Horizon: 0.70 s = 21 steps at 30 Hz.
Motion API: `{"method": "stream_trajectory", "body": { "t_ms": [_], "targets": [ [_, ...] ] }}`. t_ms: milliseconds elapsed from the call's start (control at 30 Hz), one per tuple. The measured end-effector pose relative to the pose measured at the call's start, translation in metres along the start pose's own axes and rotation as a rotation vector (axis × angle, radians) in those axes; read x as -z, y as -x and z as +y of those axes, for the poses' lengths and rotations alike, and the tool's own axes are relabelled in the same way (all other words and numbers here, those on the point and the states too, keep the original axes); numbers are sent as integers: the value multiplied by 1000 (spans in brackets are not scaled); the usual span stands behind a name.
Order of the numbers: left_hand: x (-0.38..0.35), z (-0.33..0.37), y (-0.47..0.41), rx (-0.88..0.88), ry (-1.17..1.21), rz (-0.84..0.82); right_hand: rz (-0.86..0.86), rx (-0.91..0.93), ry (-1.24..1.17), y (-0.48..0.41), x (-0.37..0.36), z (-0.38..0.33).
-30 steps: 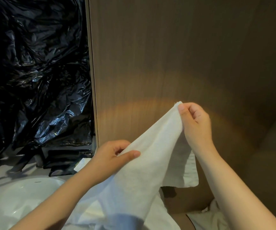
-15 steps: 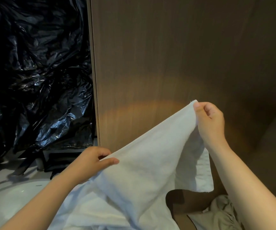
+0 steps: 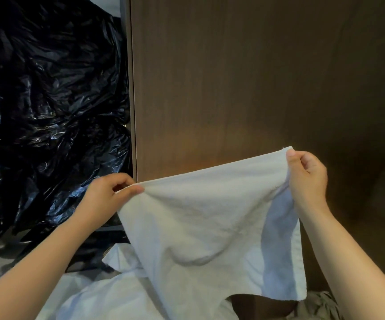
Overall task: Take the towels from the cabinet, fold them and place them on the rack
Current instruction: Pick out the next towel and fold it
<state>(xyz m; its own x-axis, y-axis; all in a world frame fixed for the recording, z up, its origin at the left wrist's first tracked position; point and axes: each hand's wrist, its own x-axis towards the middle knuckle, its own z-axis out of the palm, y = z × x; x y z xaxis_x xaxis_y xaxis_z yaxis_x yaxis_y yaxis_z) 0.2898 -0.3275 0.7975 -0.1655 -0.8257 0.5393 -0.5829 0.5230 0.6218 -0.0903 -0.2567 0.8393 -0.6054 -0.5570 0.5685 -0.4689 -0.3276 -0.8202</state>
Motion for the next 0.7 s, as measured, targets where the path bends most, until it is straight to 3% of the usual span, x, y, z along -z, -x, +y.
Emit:
{"method": "stream_trajectory", "body": {
  "t_ms": [267, 400, 700],
  "targets": [
    [23, 25, -25, 108, 432, 220, 83, -34, -51, -8, 6, -1],
    [30, 33, -36, 203, 687, 249, 152, -41, -75, -11, 5, -2],
    [18, 37, -33, 332, 725, 395, 184, -52, -94, -3, 3, 1]
  ]
}}
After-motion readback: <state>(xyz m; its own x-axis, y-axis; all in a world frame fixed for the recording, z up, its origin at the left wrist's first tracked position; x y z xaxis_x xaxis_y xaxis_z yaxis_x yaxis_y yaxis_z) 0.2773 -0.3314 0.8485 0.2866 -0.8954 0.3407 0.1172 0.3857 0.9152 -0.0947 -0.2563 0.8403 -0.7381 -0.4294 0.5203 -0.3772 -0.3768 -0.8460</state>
